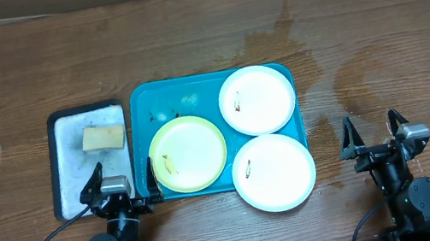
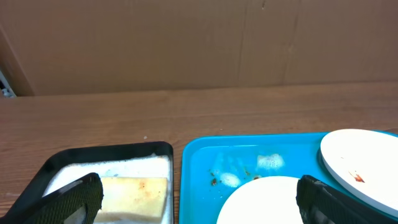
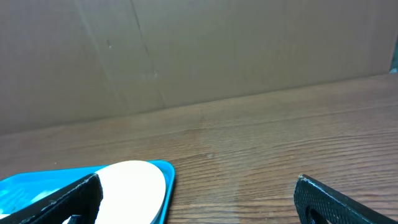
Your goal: Clean dirty plates on tray and stack at the side
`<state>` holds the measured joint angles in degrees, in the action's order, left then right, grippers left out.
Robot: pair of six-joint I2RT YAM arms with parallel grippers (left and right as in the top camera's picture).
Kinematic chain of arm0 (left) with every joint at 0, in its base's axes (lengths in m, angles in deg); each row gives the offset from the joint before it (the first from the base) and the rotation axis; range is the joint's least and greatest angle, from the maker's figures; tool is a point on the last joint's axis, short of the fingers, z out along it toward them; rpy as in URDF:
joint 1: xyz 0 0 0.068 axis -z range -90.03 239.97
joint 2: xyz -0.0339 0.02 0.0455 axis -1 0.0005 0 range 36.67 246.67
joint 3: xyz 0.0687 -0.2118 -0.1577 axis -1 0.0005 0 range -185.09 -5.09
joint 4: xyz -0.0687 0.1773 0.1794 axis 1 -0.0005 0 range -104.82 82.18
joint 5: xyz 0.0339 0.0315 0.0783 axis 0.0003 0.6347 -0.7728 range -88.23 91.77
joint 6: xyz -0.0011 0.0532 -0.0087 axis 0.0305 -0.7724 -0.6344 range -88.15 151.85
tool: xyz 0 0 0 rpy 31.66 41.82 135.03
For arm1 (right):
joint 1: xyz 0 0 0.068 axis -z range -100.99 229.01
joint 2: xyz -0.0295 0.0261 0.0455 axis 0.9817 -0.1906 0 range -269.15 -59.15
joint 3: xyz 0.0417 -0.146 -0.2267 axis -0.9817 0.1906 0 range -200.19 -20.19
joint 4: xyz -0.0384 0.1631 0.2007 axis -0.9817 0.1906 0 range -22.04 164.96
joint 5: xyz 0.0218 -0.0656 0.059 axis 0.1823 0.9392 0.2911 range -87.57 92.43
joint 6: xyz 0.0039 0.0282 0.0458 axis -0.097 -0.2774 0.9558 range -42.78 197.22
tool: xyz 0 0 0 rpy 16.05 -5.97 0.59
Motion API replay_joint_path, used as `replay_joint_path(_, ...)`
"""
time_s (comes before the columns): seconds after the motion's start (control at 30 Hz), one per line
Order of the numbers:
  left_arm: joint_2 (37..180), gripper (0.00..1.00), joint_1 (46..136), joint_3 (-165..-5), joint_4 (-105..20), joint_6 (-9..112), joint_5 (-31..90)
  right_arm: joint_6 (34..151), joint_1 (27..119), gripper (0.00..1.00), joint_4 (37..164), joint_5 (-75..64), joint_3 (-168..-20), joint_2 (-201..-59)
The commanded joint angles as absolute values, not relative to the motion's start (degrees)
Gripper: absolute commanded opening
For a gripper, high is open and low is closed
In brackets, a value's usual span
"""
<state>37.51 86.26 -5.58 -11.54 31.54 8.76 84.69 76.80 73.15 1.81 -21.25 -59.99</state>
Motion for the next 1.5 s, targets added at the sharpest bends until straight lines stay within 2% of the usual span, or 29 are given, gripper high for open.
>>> replay_joint_path(0.0,37.0,1.00,86.7,-5.4,-11.8,32.1,8.0,84.6,77.2,1.00,72.8,2.3,-20.6,-59.3)
replay_joint_path(0.37,37.0,1.00,86.7,-5.4,-11.8,32.1,8.0,84.7,77.2,1.00,72.0,2.0,-20.6,-59.3)
replay_joint_path(0.47,37.0,1.00,86.7,-5.4,-11.8,32.1,8.0,84.9,77.2,1.00,70.6,-3.7,-20.9,-59.3)
replay_joint_path(0.63,37.0,1.00,86.7,-5.4,-11.8,32.1,8.0,84.8,77.2,1.00,75.5,-1.3,-29.2,-60.3)
replay_joint_path(0.83,37.0,1.00,86.7,-5.4,-11.8,32.1,8.0,86.4,77.2,1.00,87.5,-1.7,-50.1,-74.1)
replay_joint_path(1.07,37.0,1.00,86.7,-5.4,-11.8,32.1,8.0,85.9,77.2,1.00,120.6,-5.5,-89.1,-106.5)
replay_joint_path(1.13,37.0,1.00,86.7,-5.4,-11.8,32.1,8.0,85.9,77.2,1.00,132.0,-9.9,-102.1,-116.8)
replay_joint_path(1.27,37.0,1.00,86.7,-5.4,-11.8,32.1,8.0,85.6,77.2,1.00,144.3,-23.0,-119.4,-131.8)
replay_joint_path(1.3,37.0,1.00,86.7,-5.4,-11.8,32.1,8.0,85.5,77.1,0.93,146.1,-26.3,-121.9,-134.6)
replay_joint_path(1.37,37.0,0.99,86.7,-5.4,-11.8,32.1,8.0,85.5,75.3,0.69,148.6,-29.8,-124.1,-139.7)
replay_joint_path(1.47,37.0,1.00,86.7,-5.4,-11.8,32.1,8.0,86.0,70.7,0.54,149.5,-26.0,-122.9,-142.9)
